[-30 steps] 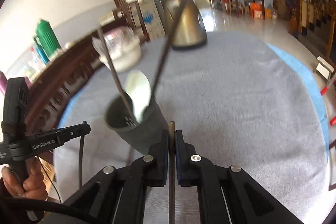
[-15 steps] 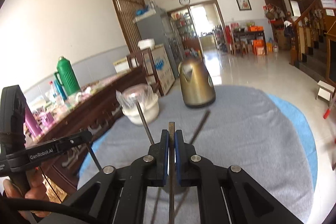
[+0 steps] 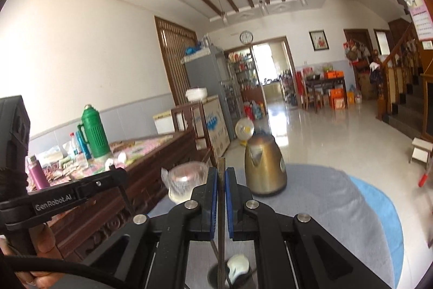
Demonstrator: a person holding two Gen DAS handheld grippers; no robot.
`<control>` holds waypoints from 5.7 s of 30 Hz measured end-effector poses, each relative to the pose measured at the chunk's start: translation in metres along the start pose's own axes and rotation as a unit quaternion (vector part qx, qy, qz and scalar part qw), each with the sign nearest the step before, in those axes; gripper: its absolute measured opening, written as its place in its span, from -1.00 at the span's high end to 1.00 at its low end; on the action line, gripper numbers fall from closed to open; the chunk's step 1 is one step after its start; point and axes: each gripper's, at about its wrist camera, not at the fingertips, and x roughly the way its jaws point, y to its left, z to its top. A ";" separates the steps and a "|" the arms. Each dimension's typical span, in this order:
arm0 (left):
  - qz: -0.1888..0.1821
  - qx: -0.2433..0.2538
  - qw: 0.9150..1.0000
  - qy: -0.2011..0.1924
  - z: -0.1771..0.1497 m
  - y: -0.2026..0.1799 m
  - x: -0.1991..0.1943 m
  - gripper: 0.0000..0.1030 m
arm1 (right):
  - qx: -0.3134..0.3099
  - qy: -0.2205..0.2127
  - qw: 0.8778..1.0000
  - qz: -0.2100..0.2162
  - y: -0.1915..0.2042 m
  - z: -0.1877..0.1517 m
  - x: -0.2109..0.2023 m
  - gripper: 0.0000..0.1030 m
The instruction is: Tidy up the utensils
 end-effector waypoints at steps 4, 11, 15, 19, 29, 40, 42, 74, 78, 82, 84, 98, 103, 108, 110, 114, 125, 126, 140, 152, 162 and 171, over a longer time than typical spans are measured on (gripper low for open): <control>0.004 -0.014 0.999 -0.035 0.008 -0.001 0.000 0.87 | 0.008 -0.038 0.999 -0.014 0.002 0.005 0.006 0.88; 0.027 -0.066 0.997 -0.036 -0.027 0.014 0.042 0.87 | 0.017 -0.027 0.999 -0.037 -0.003 -0.022 0.033 0.88; 0.035 -0.088 0.995 -0.009 -0.059 0.025 0.070 0.87 | 0.012 -0.007 0.999 -0.043 -0.010 -0.039 0.041 0.88; 0.034 -0.096 0.994 0.024 -0.081 0.031 0.082 0.87 | 0.007 0.010 0.999 -0.044 -0.018 -0.049 0.037 0.88; 0.037 -0.077 0.995 0.044 -0.093 0.026 0.064 0.86 | 0.019 0.033 0.999 -0.034 -0.021 -0.070 0.021 0.88; 0.103 0.022 0.993 0.057 -0.120 0.008 0.017 0.07 | 0.084 0.073 0.994 0.013 -0.044 -0.085 0.000 0.57; 0.104 0.028 0.993 0.054 -0.124 0.008 0.004 -0.03 | 0.099 0.071 0.992 0.023 -0.047 -0.088 -0.009 0.30; 0.239 0.113 0.964 0.005 -0.162 -0.035 -0.147 -0.85 | 0.071 0.044 0.996 -0.011 -0.030 -0.105 -0.172 -0.21; 0.246 0.112 0.963 0.002 -0.164 -0.036 -0.155 -0.85 | 0.052 0.045 0.998 -0.005 -0.015 -0.108 -0.180 -0.21; 0.250 0.108 0.962 0.003 -0.167 -0.037 -0.158 -0.85 | 0.038 0.048 0.998 -0.003 -0.004 -0.115 -0.187 -0.21; 0.250 0.105 0.963 0.006 -0.168 -0.036 -0.158 -0.85 | 0.033 0.051 0.998 -0.003 0.000 -0.121 -0.191 -0.21; 0.255 0.090 0.962 0.033 -0.183 -0.027 -0.158 -0.86 | 0.049 0.089 0.995 0.004 0.002 -0.147 -0.193 -0.21; 0.256 0.080 0.963 0.034 -0.185 -0.018 -0.159 -0.86 | 0.053 0.088 0.995 -0.004 0.007 -0.147 -0.189 -0.21; 0.259 0.067 0.963 0.036 -0.187 -0.009 -0.160 -0.86 | 0.049 0.097 0.994 -0.008 0.011 -0.151 -0.185 -0.21; 0.261 0.064 0.963 0.036 -0.188 -0.006 -0.160 -0.85 | 0.049 0.100 0.994 -0.007 0.013 -0.153 -0.184 -0.21; 0.260 0.057 0.963 0.042 -0.192 -0.002 -0.158 -0.86 | 0.046 0.108 0.993 -0.005 0.016 -0.156 -0.180 -0.21; 0.218 0.039 0.973 0.064 -0.215 -0.007 -0.149 -0.86 | 0.027 0.107 0.994 -0.013 0.020 -0.168 -0.185 -0.21; 0.216 0.038 0.973 0.067 -0.218 -0.007 -0.147 -0.86 | 0.028 0.109 0.994 -0.014 0.019 -0.169 -0.184 -0.21; 0.219 0.020 0.969 0.114 -0.250 0.006 -0.130 -0.86 | 0.057 0.126 0.989 -0.043 0.000 -0.184 -0.173 -0.21; 0.216 0.031 0.969 0.115 -0.253 -0.001 -0.130 -0.86 | 0.061 0.132 0.988 -0.056 -0.006 -0.191 -0.176 -0.21; 0.206 0.053 0.970 0.118 -0.255 -0.017 -0.125 -0.86 | 0.069 0.122 0.988 -0.070 -0.017 -0.193 -0.188 -0.21; 0.200 0.074 0.970 0.119 -0.257 -0.026 -0.122 -0.86 | 0.086 0.115 0.987 -0.070 -0.027 -0.191 -0.188 -0.21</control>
